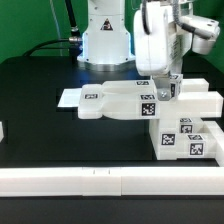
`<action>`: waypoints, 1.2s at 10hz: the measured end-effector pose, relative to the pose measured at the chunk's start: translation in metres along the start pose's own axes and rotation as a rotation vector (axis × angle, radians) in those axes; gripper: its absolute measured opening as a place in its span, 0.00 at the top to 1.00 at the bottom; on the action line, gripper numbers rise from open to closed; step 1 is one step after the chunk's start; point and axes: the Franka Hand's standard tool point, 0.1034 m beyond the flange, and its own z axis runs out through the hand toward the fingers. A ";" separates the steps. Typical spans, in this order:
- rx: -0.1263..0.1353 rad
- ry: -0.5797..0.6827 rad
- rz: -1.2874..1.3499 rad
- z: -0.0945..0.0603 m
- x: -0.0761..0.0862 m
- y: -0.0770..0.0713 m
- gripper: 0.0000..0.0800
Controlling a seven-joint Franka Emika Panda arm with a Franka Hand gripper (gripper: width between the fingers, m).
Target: Assemble chair
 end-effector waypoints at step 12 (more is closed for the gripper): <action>-0.084 0.032 -1.209 -0.004 0.003 -0.008 0.19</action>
Offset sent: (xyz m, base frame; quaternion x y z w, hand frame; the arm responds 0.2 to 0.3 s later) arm 0.0000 0.0000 0.0000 0.0000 0.0000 -0.1938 0.9810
